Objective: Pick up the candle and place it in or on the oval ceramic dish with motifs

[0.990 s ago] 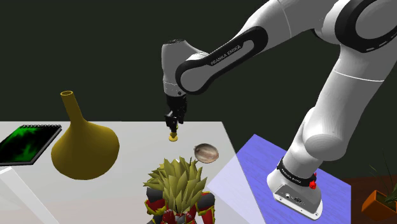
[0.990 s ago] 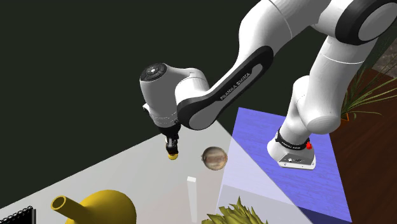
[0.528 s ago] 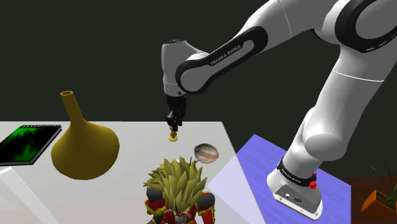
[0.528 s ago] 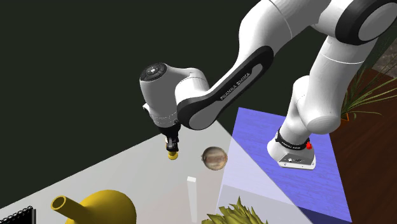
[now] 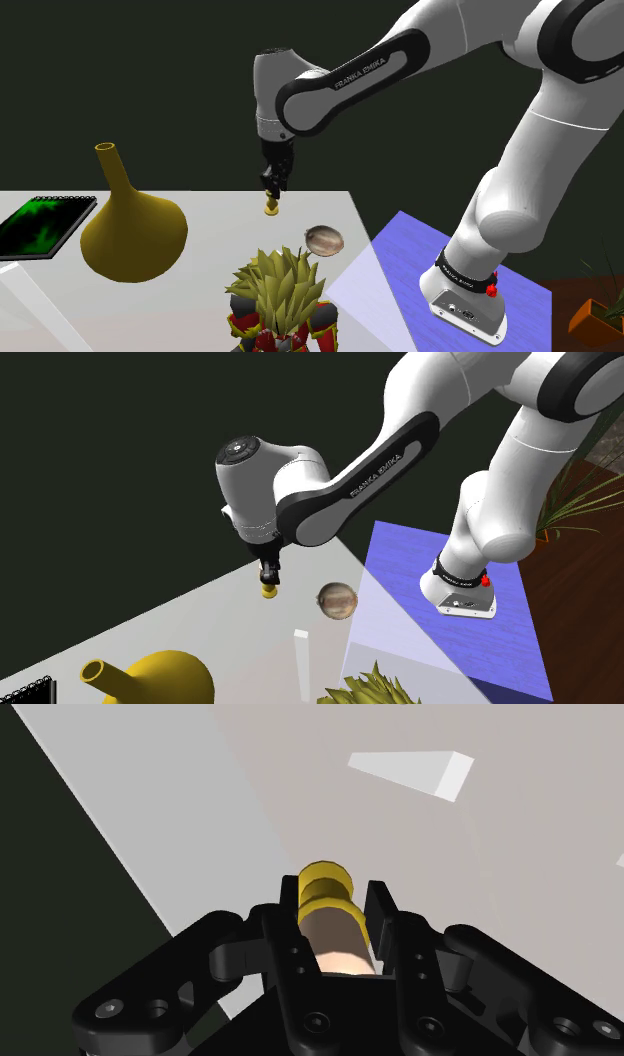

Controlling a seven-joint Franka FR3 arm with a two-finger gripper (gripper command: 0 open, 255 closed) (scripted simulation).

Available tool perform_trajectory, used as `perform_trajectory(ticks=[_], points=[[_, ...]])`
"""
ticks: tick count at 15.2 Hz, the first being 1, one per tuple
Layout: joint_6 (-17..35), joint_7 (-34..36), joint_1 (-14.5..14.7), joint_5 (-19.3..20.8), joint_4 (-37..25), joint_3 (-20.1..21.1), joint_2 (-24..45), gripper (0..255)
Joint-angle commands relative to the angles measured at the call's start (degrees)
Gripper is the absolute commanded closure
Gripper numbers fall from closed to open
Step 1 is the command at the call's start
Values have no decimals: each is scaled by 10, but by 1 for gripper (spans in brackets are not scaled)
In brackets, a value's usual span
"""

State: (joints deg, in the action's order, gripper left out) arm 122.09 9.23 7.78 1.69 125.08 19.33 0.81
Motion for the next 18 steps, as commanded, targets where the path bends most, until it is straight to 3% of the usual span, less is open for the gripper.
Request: perform_trajectory(ticks=[1, 18], points=[[-15, -3, -1, -3, -8, 0, -7, 255], [-138, -17, -2, -19, -89, -4, -52, 255]])
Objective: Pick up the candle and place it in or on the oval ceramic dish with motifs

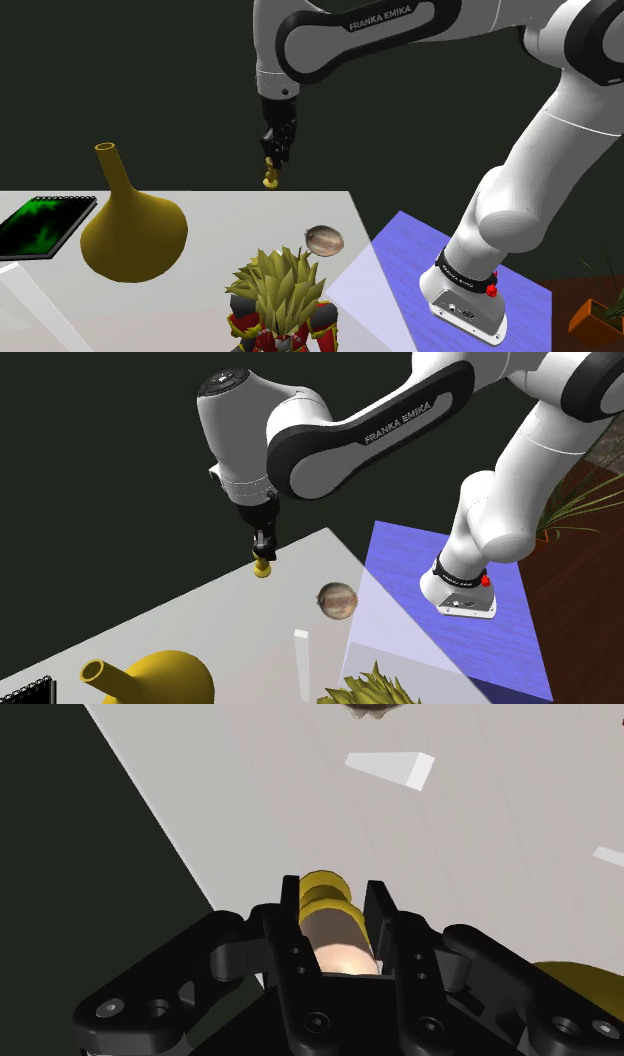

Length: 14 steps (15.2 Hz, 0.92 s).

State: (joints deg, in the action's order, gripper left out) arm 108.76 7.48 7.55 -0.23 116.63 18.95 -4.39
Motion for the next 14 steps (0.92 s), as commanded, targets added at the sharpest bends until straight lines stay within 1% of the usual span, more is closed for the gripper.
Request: perform_trajectory(ticks=[1, 7, 14], points=[[-4, -2, 2, -8, 18, 0, -23, 255], [-21, -12, 20, -54, 137, -3, -164, 255], [-78, -10, 59, -97, 244, -9, -330, 255]])
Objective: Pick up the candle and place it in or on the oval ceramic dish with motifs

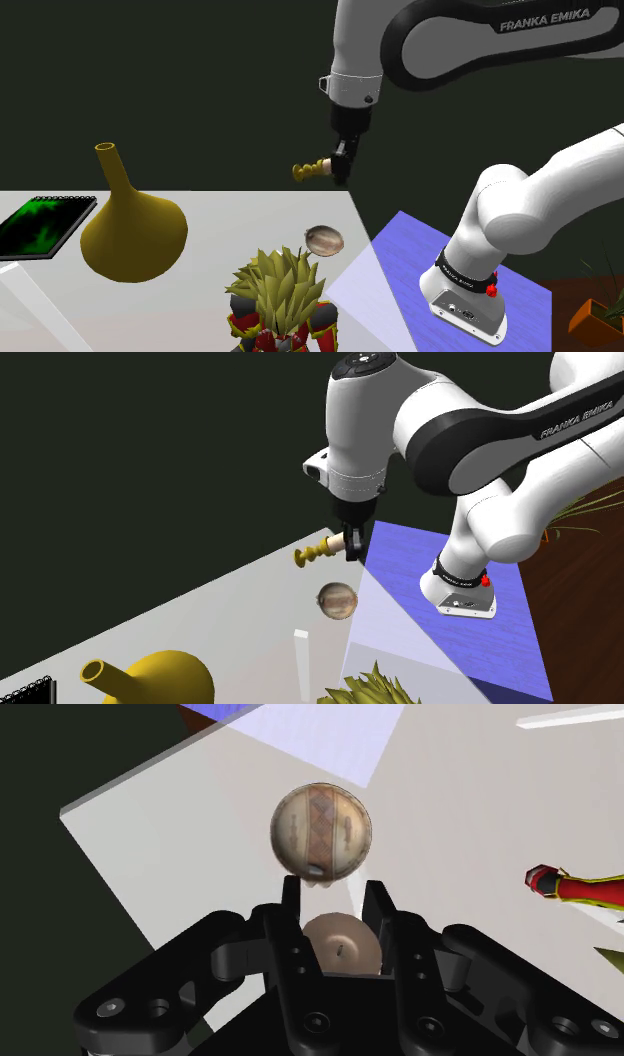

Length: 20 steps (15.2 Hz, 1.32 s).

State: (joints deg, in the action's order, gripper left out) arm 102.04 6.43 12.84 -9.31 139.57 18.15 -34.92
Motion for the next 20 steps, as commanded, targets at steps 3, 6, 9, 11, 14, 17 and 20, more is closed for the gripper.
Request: perform_trajectory(ticks=[3, 6, 9, 11, 14, 17, 20], points=[[13, 1, 8, -9, 36, 2, -22, 255], [37, 1, 9, -11, 56, 6, -19, 255], [62, 1, 9, -14, 75, 11, -13, 255], [79, 1, 10, -16, 88, 14, -9, 255], [105, 1, 11, -19, 106, 18, -1, 255], [132, 2, 11, -22, 123, 23, 9, 255], [143, 2, 11, -23, 130, 26, 14, 255]])
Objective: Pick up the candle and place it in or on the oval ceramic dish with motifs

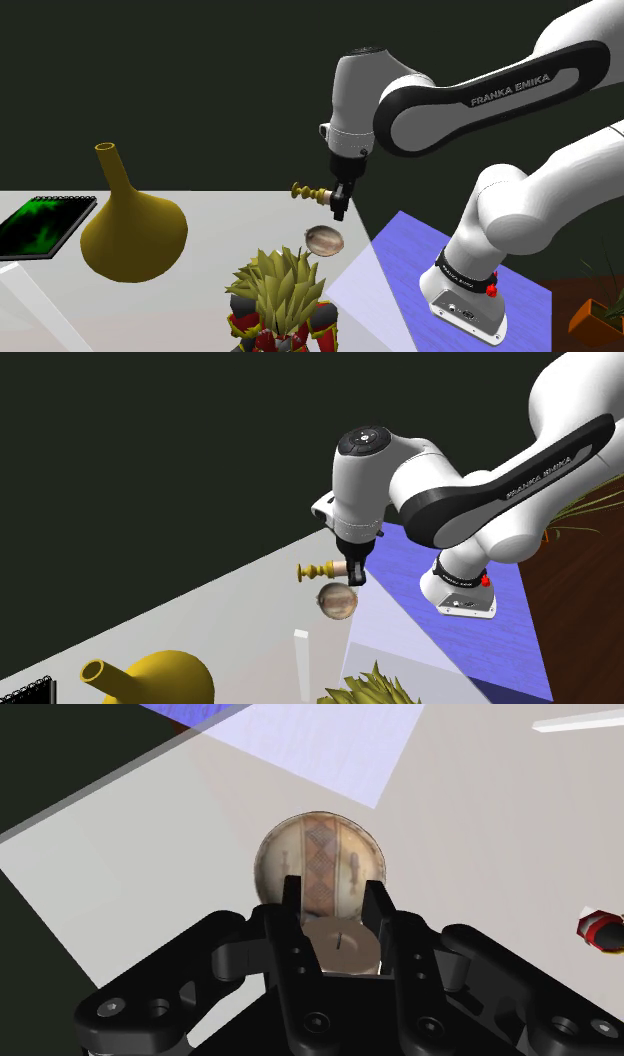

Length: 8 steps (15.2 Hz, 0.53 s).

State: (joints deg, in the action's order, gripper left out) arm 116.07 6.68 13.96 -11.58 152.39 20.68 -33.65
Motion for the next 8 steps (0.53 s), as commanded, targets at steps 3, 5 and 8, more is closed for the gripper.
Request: perform_trajectory(ticks=[3, 5, 8], points=[[3, 0, 0, 0, 1, 0, 1, 255], [3, 0, 0, 0, 1, 0, 1, 255], [3, 0, 0, 0, 1, 0, 1, 0]])
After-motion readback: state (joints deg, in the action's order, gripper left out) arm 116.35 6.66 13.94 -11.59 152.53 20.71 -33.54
